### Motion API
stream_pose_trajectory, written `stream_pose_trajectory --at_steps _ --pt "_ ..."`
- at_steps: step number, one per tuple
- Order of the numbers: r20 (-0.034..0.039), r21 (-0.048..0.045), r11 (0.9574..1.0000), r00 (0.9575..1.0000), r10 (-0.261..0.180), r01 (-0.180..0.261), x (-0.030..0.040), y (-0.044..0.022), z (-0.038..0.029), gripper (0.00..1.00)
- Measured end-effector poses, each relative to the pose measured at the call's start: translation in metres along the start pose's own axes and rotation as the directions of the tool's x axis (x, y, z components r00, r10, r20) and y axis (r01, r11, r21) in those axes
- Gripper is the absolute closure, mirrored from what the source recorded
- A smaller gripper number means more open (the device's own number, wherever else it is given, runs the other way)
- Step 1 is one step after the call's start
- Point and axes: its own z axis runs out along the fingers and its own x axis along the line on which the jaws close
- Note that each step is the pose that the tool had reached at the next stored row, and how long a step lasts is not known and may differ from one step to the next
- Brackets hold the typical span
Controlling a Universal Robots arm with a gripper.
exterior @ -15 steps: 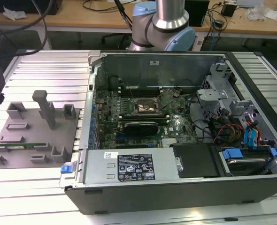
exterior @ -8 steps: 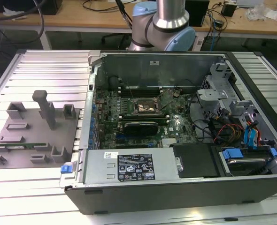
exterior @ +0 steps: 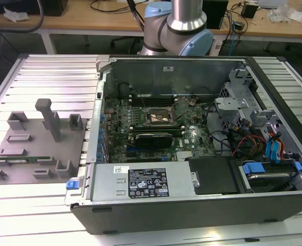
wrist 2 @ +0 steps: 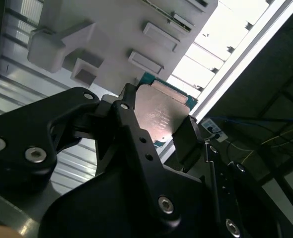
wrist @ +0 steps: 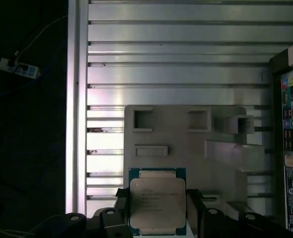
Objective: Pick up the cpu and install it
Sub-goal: 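Pick up the cpu and move it towards the insertion slot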
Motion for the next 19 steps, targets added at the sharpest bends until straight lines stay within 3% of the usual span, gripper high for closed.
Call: stream_pose_trajectory --at_steps 4,11,16,19 --pt "0.0 -0.0007 1.0 1.0 0.0 0.0 -0.0008 0.0008 -0.015 0.45" --pt "0.0 -0.0046 1.0 1.0 0.0 0.0 -0.0037 0.0027 -0.0496 0.45" --pt "0.0 -0.0059 1.0 1.0 0.0 0.0 -0.0053 0.0037 -0.0678 0.45" --pt "-0.0001 -0.0066 1.0 1.0 0.0 0.0 -0.0067 0.0047 -0.0851 0.45"
